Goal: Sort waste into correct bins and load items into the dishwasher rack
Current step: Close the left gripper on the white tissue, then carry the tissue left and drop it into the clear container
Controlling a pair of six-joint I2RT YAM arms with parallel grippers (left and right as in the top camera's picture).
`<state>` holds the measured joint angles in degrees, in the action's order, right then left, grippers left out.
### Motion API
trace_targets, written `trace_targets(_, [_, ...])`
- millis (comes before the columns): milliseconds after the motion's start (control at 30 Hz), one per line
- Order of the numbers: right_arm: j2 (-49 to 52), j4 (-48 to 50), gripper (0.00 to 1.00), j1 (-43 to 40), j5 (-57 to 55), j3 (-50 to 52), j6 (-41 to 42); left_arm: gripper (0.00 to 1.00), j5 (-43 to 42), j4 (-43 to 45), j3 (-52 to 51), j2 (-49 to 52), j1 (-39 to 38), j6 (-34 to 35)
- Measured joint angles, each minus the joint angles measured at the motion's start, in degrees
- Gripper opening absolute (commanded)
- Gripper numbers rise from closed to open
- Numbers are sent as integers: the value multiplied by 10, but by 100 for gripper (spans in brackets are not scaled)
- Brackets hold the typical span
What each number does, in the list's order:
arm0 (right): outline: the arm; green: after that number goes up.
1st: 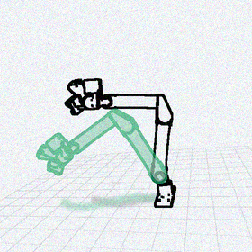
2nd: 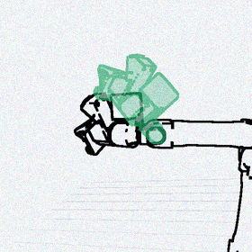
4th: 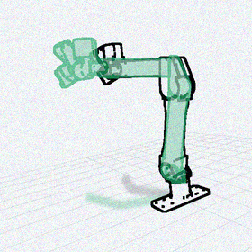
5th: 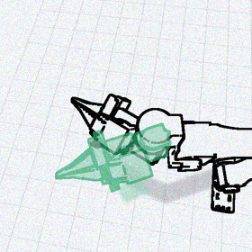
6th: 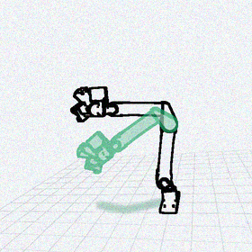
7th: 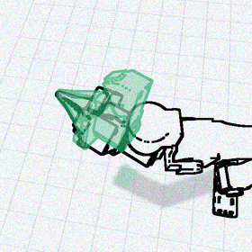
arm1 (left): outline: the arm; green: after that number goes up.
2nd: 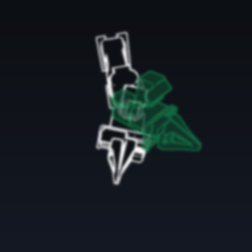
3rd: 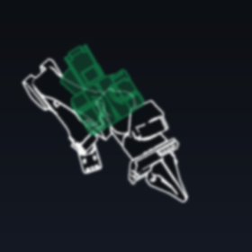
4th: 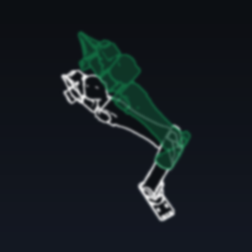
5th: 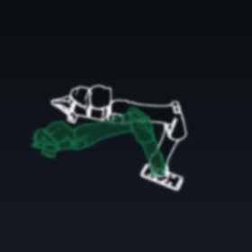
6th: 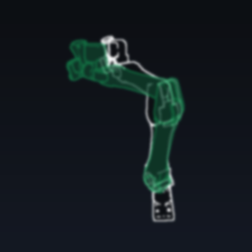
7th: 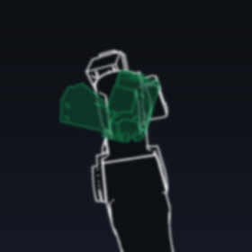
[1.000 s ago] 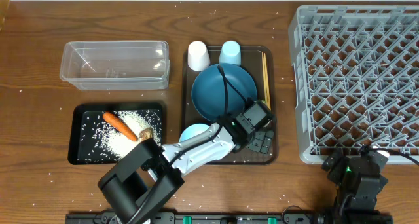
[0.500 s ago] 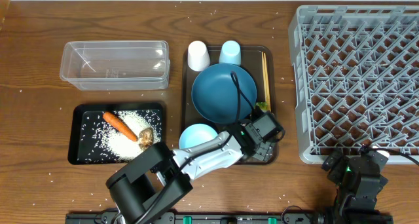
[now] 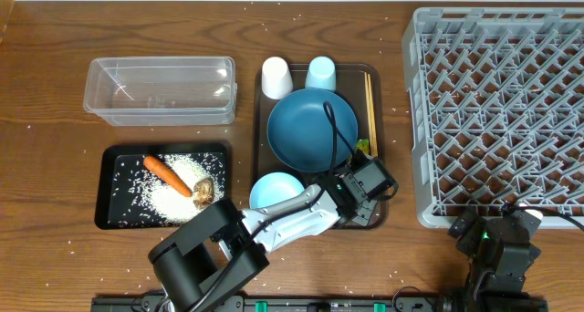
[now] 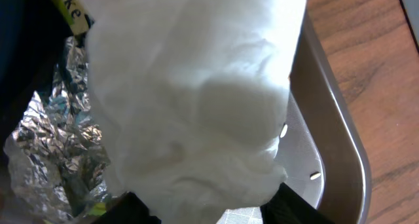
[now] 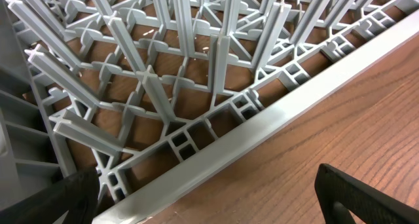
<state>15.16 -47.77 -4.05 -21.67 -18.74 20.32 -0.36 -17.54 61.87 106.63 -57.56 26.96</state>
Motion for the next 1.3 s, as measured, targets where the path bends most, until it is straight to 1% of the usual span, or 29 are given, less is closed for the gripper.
trace_targets(33, [0,0,99,0,0,0,0,39,0,0,0,0,0,0])
trace_targets(133, [0,0,99,0,0,0,0,36,3,0,0,0,0,0])
trace_targets(233, [0,0,99,0,0,0,0,29,4,-1,0,0,0,0])
trace_targets(333, [0,0,99,0,0,0,0,26,4,-10,0,-5,0,0])
trace_targets(400, [0,0,99,0,0,0,0,19,4,-20,0,-18,0,2])
trace_targets(433, [0,0,99,0,0,0,0,9,4,-22,0,-26,0,2])
trace_targets(500, [0,0,99,0,0,0,0,7,4,-31,0,-49,0,10])
trace_targets(700, [0,0,99,0,0,0,0,6,4,-50,0,-112,0,19])
trace_targets(900, [0,0,99,0,0,0,0,6,6,-60,0,-148,0,28])
trace_targets(1033, [0,0,99,0,0,0,0,6,32,-66,0,-190,14,29])
trace_targets(1133, [0,0,99,0,0,0,0,6,60,-67,0,-230,52,30])
trace_targets(1300, [0,0,99,0,0,0,0,6,116,-65,0,-271,167,52])
